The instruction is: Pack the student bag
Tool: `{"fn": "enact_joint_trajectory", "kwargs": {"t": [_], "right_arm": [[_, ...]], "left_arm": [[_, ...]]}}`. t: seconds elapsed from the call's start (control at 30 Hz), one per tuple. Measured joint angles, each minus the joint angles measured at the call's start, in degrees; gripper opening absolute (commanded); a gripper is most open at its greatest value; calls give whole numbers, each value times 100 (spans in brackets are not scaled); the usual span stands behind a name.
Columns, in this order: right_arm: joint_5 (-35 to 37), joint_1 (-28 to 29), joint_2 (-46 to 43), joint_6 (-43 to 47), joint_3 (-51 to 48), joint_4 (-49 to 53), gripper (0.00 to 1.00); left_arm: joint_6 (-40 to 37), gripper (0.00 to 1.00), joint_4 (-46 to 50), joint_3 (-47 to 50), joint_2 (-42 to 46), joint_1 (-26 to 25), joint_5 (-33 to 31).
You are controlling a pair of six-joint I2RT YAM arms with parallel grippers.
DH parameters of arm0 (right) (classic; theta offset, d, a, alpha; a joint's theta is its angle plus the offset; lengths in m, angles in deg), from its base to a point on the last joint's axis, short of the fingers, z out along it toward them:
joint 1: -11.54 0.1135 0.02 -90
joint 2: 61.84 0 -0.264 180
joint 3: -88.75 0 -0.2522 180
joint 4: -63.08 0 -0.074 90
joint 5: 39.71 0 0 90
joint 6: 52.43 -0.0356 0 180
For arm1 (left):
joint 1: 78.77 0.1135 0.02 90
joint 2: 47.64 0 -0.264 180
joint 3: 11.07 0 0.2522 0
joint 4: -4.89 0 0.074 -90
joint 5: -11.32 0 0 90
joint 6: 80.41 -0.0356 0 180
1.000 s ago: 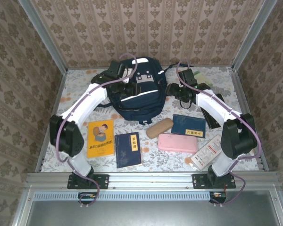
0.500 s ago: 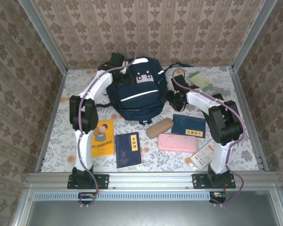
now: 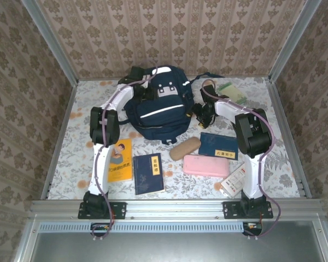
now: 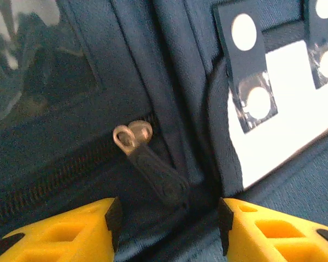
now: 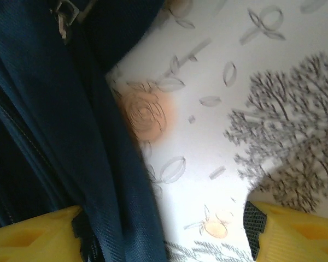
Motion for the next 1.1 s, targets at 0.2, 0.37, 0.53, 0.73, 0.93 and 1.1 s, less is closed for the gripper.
{"fn": "enact_joint_trajectory", "kwargs": {"t": [0.2, 0.37, 0.53, 0.73, 0.93, 1.1], "right_arm": [[-621, -186, 538, 127, 817, 518, 75], [-925, -238, 1069, 155, 1646, 645, 75], [-962, -221, 1399, 289, 2162, 308, 74], [-664, -76, 1248, 741, 2146, 260, 76], [-269, -37, -48, 1119, 1139, 278, 75], [-199, -61, -1134, 1187, 249, 50, 75]], "left_arm": [[575, 50, -743, 1816, 1027, 164, 352], [1086, 50, -1032, 2859, 1681, 289, 586], [1137, 52, -730, 3042, 2061, 260, 348], [732, 54, -216, 2522, 2347, -107, 197], [433, 54, -24, 2297, 2354, -520, 391], [269, 54, 162, 2297, 2306, -656, 651]]}}
